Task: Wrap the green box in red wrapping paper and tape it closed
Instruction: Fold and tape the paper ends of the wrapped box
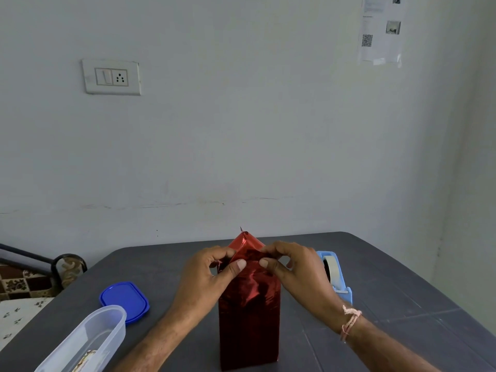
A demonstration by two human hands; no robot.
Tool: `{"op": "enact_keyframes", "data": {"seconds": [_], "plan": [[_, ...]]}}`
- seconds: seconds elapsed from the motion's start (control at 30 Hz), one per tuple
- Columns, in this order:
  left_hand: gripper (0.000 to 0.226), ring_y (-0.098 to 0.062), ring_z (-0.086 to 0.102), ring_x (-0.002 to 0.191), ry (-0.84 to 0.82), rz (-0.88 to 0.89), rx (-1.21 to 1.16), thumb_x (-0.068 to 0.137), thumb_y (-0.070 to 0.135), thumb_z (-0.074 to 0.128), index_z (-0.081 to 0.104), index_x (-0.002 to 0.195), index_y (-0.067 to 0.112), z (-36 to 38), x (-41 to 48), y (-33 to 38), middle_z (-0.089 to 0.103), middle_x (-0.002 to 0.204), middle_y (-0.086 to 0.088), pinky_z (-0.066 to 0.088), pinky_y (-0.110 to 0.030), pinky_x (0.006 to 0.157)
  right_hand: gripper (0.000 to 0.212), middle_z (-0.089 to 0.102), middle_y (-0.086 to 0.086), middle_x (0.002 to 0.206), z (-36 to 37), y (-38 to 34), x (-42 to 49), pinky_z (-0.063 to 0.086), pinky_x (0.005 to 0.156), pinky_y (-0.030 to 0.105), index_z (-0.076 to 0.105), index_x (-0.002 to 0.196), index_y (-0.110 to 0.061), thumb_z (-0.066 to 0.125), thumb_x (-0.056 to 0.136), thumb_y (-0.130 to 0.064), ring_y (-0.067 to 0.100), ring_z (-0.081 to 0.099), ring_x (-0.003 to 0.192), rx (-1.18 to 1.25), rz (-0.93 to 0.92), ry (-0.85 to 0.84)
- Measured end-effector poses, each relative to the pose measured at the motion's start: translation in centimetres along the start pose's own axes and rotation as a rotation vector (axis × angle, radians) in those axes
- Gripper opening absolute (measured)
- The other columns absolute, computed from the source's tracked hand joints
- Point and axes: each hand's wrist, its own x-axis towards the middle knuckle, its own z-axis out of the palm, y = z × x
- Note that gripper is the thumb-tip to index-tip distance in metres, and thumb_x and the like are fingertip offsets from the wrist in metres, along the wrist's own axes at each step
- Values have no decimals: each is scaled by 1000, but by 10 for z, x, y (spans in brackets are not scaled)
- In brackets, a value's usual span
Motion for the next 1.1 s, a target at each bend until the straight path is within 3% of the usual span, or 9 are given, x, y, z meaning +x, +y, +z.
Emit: {"op": "enact_keyframes", "data": {"seconds": [0.2, 0.33, 0.47, 0.6, 0.73, 0.8, 0.9, 1.03, 1.1], "plan": [[14, -13, 75, 87, 5, -52, -125, 85, 31, 79, 79, 98, 24, 3, 7, 4, 79, 89, 5, 57, -32, 86, 13, 79, -5, 88, -3, -8, 12, 61, 88, 37, 78, 102, -23, 78, 89, -23, 8, 75, 86, 315, 196, -125], [26, -14, 76, 82, 9, -86, -229, 82, 32, 80, 77, 106, 22, 3, 13, 14, 78, 85, 0, 57, -20, 71, 7, 80, 0, 88, -4, -11, 17, 60, 92, 39, 78, 98, -18, 74, 93, -20, 16, 76, 88, 395, 254, -179], [16, -5, 70, 71, -34, -74, -228, 85, 24, 81, 81, 101, 22, 1, 26, 17, 75, 76, 0, 52, -15, 66, 7, 79, 6, 89, -4, -11, 20, 60, 93, 43, 79, 97, -18, 72, 94, -19, 28, 76, 91, 424, 276, -209], [8, -10, 65, 71, -48, -104, -244, 85, 21, 82, 83, 91, 17, 1, 36, 13, 77, 81, -8, 53, -17, 69, 14, 79, 3, 96, -10, -11, 20, 60, 92, 37, 77, 106, -19, 73, 93, -16, 19, 76, 92, 458, 296, -189], [8, -6, 66, 69, -34, -140, -297, 85, 18, 82, 82, 90, 12, 3, 39, 7, 75, 77, -2, 52, -16, 66, 13, 75, -8, 93, -17, -5, 14, 54, 77, 18, 76, 99, -32, 80, 87, -31, 4, 70, 88, 268, 265, -10], [9, -6, 66, 70, -27, -147, -318, 84, 18, 82, 81, 90, 12, 5, 39, 4, 75, 77, -2, 52, -16, 66, 13, 74, -10, 93, -19, 0, 12, 53, 76, 19, 77, 93, -31, 82, 83, -38, 4, 68, 88, 233, 272, 21], [10, -11, 69, 75, -32, -143, -331, 84, 18, 82, 81, 92, 12, 6, 41, 3, 76, 81, -5, 54, -17, 69, 18, 77, -8, 90, -18, 4, 9, 55, 85, 26, 78, 84, -26, 84, 80, -42, 6, 71, 90, 234, 275, -61], [11, -9, 69, 77, -34, -123, -295, 82, 16, 84, 81, 93, 14, 5, 47, 3, 76, 84, -5, 54, -17, 73, 14, 77, -7, 80, -12, 1, 11, 52, 73, 14, 78, 77, -21, 85, 81, -34, 4, 71, 79, 226, 259, -72], [12, -11, 69, 80, -33, -124, -277, 81, 15, 85, 81, 93, 14, 6, 49, 2, 76, 87, -9, 54, -18, 75, 14, 77, -4, 78, -10, 1, 13, 55, 73, 18, 79, 77, -19, 84, 82, -32, 8, 72, 78, 216, 262, -59]]}}
